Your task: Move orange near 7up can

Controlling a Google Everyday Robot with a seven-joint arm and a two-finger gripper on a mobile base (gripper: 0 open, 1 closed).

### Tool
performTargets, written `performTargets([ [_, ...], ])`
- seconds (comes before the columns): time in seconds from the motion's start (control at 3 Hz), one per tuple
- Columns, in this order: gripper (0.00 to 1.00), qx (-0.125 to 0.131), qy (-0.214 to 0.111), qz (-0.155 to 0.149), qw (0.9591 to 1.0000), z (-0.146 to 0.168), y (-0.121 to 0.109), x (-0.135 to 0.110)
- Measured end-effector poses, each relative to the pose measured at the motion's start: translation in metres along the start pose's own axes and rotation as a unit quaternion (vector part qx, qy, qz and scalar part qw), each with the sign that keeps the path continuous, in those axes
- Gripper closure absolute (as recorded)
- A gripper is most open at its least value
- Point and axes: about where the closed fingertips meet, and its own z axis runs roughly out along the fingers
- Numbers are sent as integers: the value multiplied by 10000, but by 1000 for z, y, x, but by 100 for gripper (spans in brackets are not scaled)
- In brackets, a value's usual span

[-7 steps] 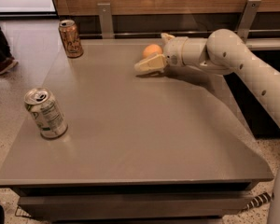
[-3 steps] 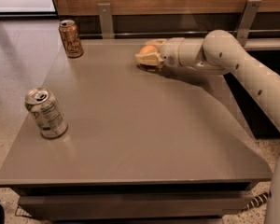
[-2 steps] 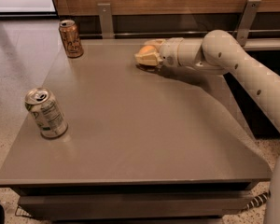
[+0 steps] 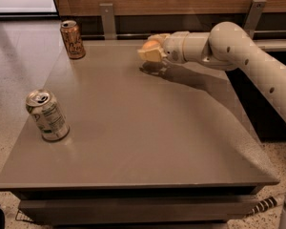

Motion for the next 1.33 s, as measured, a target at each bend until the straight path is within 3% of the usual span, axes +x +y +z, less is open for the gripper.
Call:
performTargets([
  [0.33, 100, 305, 87, 49, 9995, -41, 11, -49],
  [0.67, 100, 376, 39, 96, 9992, -62, 33, -80],
  [1.0, 100, 261, -168, 128, 9994, -79, 77, -101],
  [1.33, 100, 76, -425, 166, 9989, -81, 121, -98],
])
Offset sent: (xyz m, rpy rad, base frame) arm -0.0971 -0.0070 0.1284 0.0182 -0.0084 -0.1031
